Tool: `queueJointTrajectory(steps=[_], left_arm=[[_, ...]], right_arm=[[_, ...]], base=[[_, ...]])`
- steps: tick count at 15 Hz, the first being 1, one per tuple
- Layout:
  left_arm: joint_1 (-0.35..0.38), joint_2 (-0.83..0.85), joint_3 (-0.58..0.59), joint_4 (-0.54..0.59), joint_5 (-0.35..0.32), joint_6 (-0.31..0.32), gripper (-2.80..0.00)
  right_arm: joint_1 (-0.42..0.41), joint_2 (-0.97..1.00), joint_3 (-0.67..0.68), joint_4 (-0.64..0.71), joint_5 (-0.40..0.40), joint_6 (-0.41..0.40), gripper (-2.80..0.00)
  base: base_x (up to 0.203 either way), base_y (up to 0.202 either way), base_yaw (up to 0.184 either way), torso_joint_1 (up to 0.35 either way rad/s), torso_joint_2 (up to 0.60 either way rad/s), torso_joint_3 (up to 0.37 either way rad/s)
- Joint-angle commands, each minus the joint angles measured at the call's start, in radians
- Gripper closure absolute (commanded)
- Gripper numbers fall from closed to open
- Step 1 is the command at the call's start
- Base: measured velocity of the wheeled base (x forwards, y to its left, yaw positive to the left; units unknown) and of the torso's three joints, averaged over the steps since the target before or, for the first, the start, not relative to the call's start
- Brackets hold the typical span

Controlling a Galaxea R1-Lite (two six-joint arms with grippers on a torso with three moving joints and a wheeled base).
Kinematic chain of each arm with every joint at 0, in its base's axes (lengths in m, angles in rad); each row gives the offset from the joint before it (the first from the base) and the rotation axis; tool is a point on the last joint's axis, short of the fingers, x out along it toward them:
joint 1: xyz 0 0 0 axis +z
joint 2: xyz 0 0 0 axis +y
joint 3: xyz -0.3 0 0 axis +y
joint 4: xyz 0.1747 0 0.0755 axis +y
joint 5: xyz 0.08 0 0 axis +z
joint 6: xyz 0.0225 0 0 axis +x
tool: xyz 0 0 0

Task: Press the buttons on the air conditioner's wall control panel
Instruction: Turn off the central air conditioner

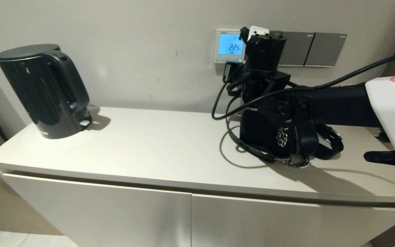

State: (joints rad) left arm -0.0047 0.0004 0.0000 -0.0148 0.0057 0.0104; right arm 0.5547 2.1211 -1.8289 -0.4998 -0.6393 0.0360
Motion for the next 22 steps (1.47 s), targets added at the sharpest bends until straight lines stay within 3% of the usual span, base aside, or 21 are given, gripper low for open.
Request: queueJointTrajectory(steps=[1, 12, 17, 22], left_arm=[[0.000, 0.000, 0.001, 0.000, 0.000, 0.000, 0.00], [0.000, 0.000, 0.000, 0.000, 0.000, 0.000, 0.00], [-0.001, 0.000, 0.001, 0.000, 0.000, 0.000, 0.00], [0.000, 0.000, 0.001, 0.000, 0.000, 0.000, 0.00]], right_arm=[[0.001, 0.004, -0.015, -0.002, -0.003, -0.002, 0.00], [-0.006, 0.051, -0.072, -0.003, 0.001, -0.021, 0.00], [0.005, 0.018, -0.049, -0.005, -0.002, -0.021, 0.00], [0.022, -0.094, 0.062, -0.012, -0.008, -0.023, 0.00]], base=[[0.000, 0.000, 0.000, 0.000, 0.00, 0.000], [0.000, 0.000, 0.000, 0.000, 0.00, 0.000], [0.000, 0.000, 0.000, 0.000, 0.00, 0.000], [0.000, 0.000, 0.000, 0.000, 0.00, 0.000]])
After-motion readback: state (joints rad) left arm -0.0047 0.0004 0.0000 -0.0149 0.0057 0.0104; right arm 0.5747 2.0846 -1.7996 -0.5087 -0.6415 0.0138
